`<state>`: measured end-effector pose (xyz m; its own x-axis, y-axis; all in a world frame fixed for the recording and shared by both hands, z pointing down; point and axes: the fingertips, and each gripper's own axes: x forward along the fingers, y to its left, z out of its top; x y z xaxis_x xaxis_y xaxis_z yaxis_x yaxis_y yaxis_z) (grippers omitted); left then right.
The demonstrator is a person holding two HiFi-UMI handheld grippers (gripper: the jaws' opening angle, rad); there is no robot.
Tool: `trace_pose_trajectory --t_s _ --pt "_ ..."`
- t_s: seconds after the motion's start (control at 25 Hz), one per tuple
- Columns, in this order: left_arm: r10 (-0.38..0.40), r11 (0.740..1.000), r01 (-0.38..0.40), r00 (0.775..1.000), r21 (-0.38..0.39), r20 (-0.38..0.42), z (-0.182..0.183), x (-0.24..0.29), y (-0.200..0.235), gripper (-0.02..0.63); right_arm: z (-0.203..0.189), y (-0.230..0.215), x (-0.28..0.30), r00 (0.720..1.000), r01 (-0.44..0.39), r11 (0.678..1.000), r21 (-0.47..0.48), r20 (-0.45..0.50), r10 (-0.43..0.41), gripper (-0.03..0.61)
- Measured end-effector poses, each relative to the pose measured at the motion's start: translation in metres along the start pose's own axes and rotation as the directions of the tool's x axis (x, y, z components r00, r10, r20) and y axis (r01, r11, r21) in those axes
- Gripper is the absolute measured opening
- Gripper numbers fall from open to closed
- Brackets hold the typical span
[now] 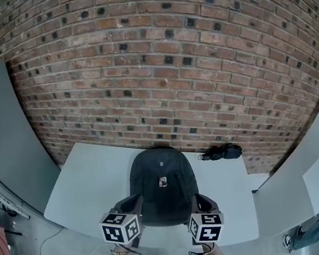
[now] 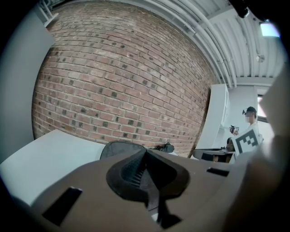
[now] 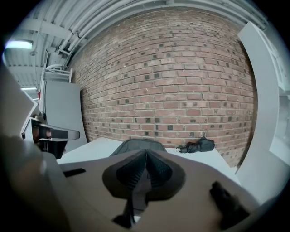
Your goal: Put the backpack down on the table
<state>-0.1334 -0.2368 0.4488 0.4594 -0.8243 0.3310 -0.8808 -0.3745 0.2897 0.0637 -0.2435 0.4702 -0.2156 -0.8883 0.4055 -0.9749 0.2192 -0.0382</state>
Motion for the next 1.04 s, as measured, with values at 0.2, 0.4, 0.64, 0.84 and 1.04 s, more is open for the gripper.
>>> trace_pose_trajectory --t_s 0.2,0.4,0.64,0.84,1.04 --pt "0.032 1.0 -0.032 0.999 0.0 0.001 -0.002 -0.002 -0.001 0.015 -0.002 -0.006 0.002 1.0 -0.014 1.0 -0.022 -0.021 0.013 0.031" --pt "0.054 0.998 -0.054 0.999 0.006 -0.002 -0.002 -0.005 -0.001 0.015 0.002 -0.003 0.004 0.999 -0.042 0.999 -0.022 -0.009 0.042 0.031" --pt "0.087 0.996 -0.087 0.996 -0.001 0.002 -0.003 -0.01 0.003 0.015 0.0 0.0 0.004 0.998 -0.067 0.998 -0.02 -0.003 0.067 0.031" --pt "0.091 0.996 -0.091 0.996 -0.001 -0.004 -0.006 -0.01 -0.001 0.015 0.002 -0.002 0.005 0.997 -0.077 0.997 -0.016 0.003 0.077 0.031" --pt "0.093 0.996 -0.093 0.996 -0.001 -0.01 -0.008 -0.007 -0.003 0.015 0.004 -0.004 0.007 0.997 -0.083 0.996 -0.015 0.008 0.083 0.031"
